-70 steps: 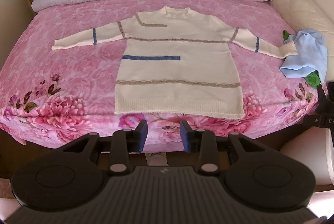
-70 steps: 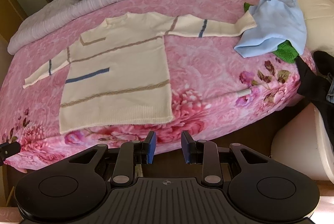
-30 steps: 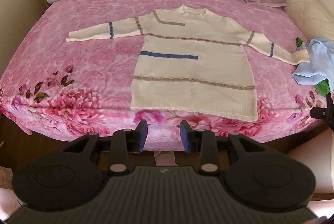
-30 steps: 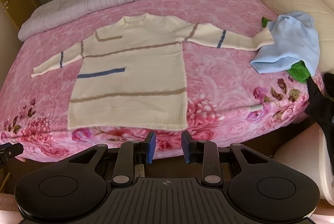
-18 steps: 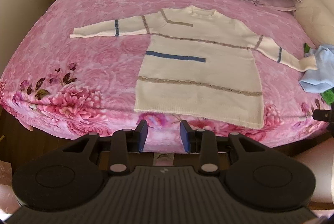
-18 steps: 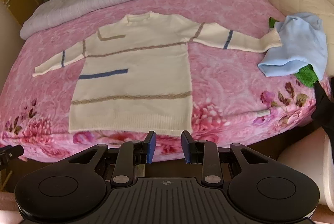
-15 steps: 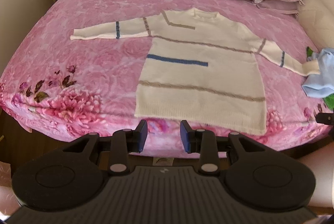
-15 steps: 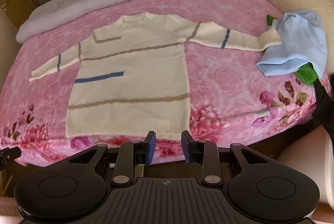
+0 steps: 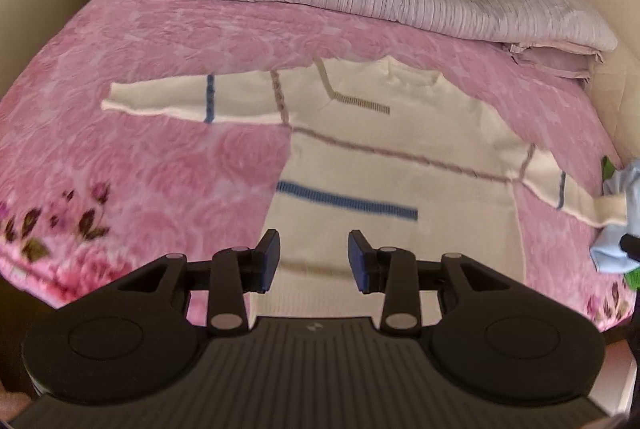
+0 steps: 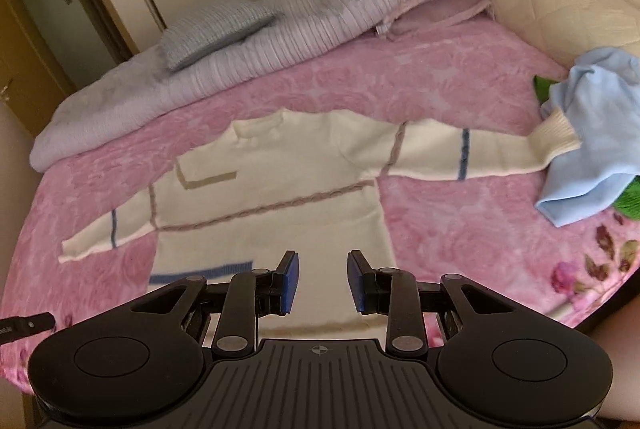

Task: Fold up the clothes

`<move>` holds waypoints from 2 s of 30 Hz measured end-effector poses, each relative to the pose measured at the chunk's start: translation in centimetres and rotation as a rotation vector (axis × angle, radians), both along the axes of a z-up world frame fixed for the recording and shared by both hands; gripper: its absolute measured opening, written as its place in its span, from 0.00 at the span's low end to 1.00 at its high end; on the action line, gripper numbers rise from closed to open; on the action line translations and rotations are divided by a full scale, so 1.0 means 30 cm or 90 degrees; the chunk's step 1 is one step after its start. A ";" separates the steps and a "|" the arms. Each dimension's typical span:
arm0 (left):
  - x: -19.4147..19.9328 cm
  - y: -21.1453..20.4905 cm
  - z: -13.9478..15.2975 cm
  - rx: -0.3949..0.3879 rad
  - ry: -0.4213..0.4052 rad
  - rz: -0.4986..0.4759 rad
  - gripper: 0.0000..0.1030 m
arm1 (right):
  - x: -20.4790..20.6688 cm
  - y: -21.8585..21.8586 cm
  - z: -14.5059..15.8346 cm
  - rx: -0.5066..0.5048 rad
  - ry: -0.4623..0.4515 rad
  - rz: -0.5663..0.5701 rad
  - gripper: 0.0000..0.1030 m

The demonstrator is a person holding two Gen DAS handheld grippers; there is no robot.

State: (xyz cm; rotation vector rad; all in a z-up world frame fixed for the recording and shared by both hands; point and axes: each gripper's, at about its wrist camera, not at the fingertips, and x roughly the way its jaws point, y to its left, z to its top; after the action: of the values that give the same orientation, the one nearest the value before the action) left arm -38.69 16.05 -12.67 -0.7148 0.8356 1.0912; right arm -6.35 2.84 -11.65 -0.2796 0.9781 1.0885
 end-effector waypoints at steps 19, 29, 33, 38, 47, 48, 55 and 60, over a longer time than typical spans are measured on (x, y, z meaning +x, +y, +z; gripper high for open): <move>-0.366 0.820 -0.472 -0.146 -0.114 0.212 0.36 | 0.094 0.553 -0.422 -0.072 0.110 -0.179 0.30; -0.663 1.072 -0.733 -0.132 -0.234 0.398 0.36 | 0.091 0.679 -0.607 -0.094 0.088 -0.156 0.30; -0.751 1.133 -0.790 -0.103 -0.274 0.457 0.36 | 0.144 0.715 -0.660 -0.094 0.079 -0.178 0.30; -0.829 1.198 -0.857 -0.075 -0.290 0.524 0.36 | 0.180 0.759 -0.713 -0.111 0.063 -0.169 0.30; -0.797 1.249 -0.837 0.011 -0.276 0.524 0.03 | 0.218 0.755 -0.769 -0.128 0.072 -0.151 0.30; -0.777 1.248 -0.815 0.029 -0.269 0.508 0.03 | 0.230 0.750 -0.771 -0.127 0.075 -0.154 0.30; -0.358 1.138 -0.498 0.147 -0.341 0.250 0.03 | 0.367 0.661 -0.745 -0.108 0.072 -0.190 0.30; 0.119 0.974 -0.484 0.032 -0.415 0.017 0.09 | 0.479 0.569 -0.729 -0.097 0.076 -0.231 0.30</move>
State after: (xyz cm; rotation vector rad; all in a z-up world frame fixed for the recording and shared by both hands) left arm -35.11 45.27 -27.18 -0.9663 0.2404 0.8204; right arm 8.01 19.91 -33.51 -0.1528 1.1691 0.7073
